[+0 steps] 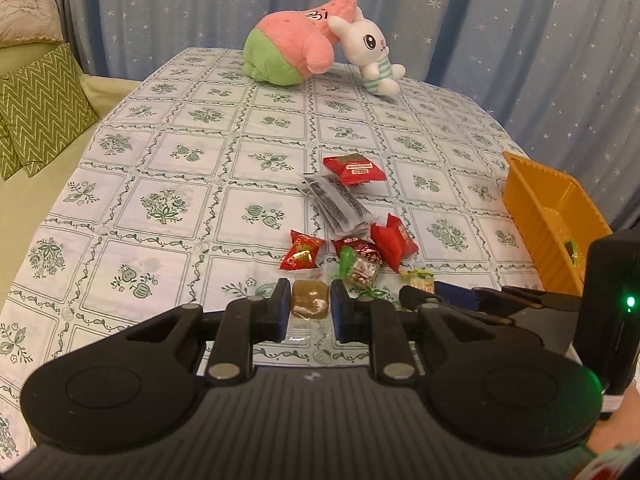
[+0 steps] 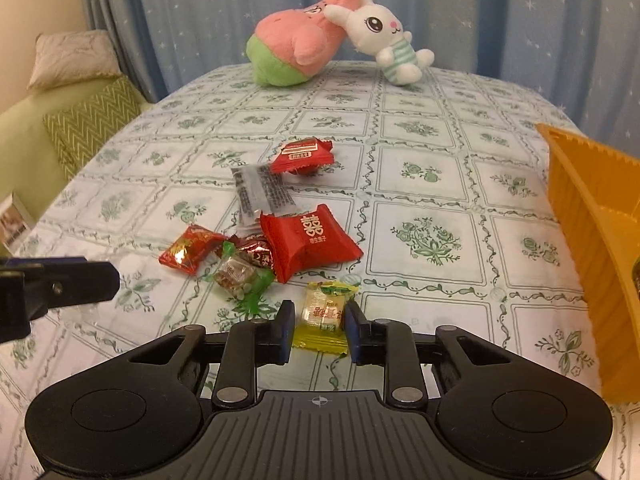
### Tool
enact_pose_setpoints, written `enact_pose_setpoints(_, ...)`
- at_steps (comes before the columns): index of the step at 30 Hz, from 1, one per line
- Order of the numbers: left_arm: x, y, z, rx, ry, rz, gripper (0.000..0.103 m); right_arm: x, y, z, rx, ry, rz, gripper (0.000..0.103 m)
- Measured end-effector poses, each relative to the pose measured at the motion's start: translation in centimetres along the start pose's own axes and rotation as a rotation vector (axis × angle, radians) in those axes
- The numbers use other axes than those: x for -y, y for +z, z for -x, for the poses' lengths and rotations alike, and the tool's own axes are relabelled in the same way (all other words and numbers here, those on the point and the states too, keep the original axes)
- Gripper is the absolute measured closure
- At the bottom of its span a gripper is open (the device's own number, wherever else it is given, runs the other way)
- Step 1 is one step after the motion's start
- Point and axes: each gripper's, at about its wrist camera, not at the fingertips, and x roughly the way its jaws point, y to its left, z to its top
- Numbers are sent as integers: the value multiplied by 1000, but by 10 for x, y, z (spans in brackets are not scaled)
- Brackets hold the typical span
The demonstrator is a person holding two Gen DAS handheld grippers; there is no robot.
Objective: Organize snacks
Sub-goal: 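Grasp the wrapped caramel cube with left tool while right tool grasps the yellow candy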
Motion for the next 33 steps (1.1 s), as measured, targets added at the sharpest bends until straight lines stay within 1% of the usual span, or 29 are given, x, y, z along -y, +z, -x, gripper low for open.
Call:
enact_pose_setpoints(6,14,-3,9,0,-19,-17,84,11,-6,29,21,-20,-4,80)
enact_pose_setpoints(22,80,-12,61,33,-88,-107,84,62,-18,144,127,-84,-103,80)
enact_pose_setpoints(33,127,-16,77,31,-162,-159,84,99,-33,187,170,-134,-176,80)
